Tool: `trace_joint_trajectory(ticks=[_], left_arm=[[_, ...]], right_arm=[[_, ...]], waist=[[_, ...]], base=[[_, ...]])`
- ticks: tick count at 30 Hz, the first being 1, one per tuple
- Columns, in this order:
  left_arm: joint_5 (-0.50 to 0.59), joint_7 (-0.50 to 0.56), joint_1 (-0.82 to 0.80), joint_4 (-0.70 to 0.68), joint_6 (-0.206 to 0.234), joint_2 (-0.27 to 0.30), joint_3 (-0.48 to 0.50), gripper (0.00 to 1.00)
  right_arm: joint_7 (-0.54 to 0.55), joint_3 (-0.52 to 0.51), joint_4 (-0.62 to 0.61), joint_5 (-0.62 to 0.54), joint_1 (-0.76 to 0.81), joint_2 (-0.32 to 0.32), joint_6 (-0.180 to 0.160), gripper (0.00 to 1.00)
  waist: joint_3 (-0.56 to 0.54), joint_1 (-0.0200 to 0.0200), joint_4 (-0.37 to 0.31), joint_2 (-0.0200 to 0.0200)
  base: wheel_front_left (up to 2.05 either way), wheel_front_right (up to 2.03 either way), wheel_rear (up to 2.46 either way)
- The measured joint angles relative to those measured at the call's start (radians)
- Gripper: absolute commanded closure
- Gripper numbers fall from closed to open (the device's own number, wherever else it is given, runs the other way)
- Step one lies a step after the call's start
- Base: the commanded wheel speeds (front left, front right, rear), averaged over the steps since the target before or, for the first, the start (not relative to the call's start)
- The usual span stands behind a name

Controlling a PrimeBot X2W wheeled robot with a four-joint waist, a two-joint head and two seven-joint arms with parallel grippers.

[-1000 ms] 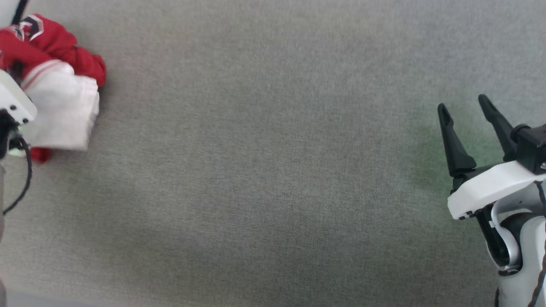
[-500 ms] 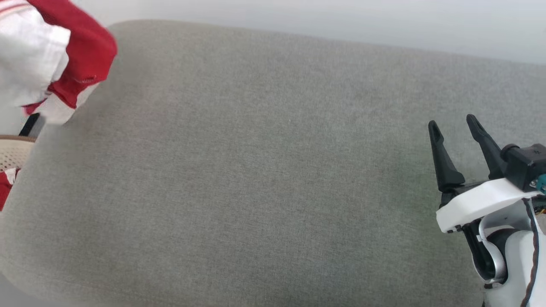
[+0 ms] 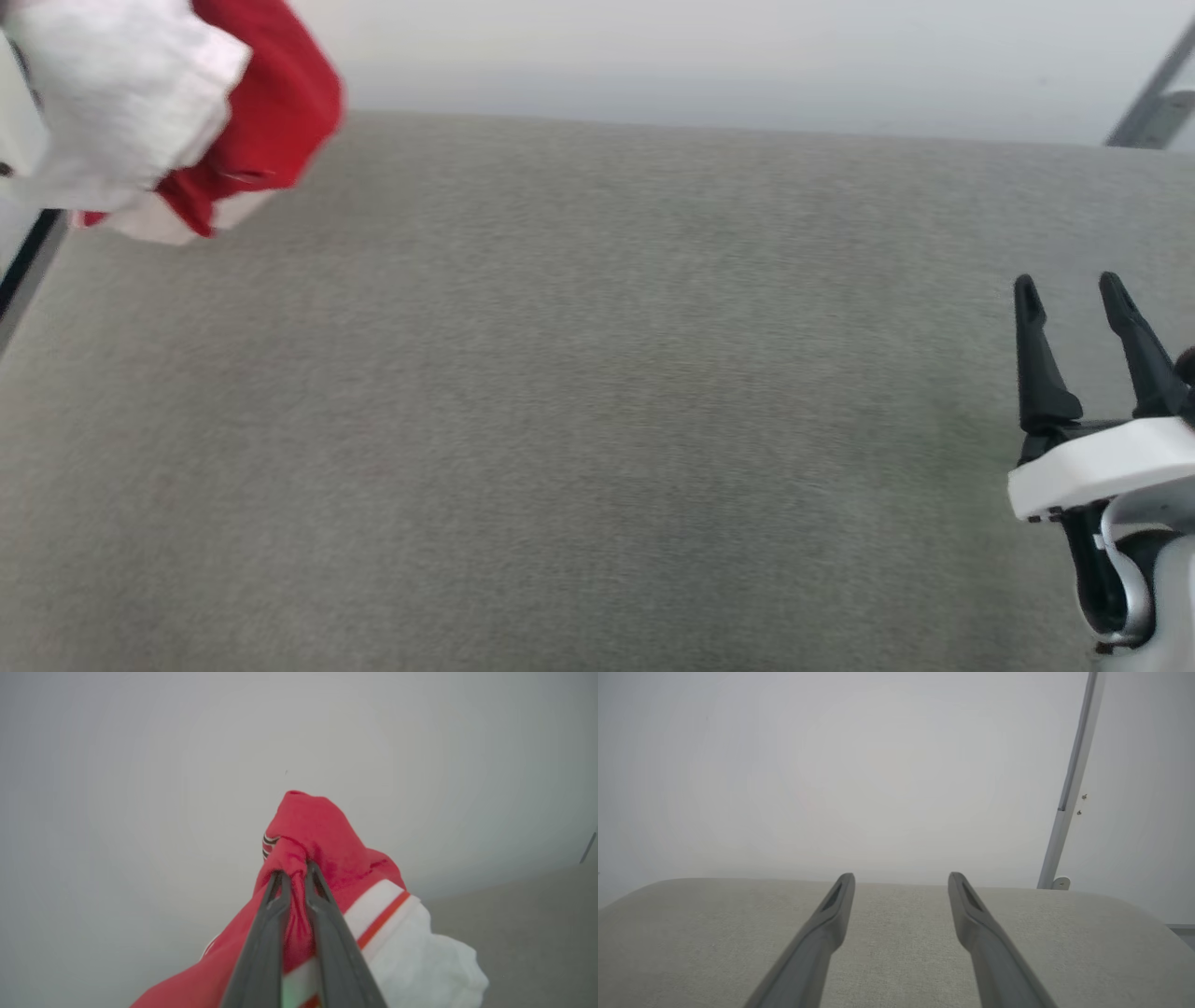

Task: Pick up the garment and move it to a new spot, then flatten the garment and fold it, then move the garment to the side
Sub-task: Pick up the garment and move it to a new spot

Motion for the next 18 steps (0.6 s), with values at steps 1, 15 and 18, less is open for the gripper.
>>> trace_joint_trajectory(ticks=[1, 15, 18], left_arm=[[-0.002, 0.021, 0.01, -0.047, 0.011, 0.003, -0.004, 1.0], [-0.008, 0.233, 0.118, -0.417, 0.084, -0.063, -0.165, 1.0], [-0.024, 0.261, 0.171, -0.414, 0.088, -0.1, -0.223, 1.0]], right_arm=[[-0.002, -0.009, -0.001, 0.0, 0.005, 0.002, 0.0, 0.0], [-0.022, -0.052, -0.013, -0.002, 0.022, 0.03, 0.0, 0.0], [-0.03, -0.045, -0.008, 0.005, 0.03, 0.038, 0.0, 0.0]], waist=[[-0.001, -0.0001, -0.014, 0.0], [0.009, -0.0001, -0.237, 0.0], [0.02, -0.0001, -0.278, 0.0]], base=[[0.0, 0.0, 0.0], [0.0, 0.0, 0.0], [0.0, 0.0, 0.0]])
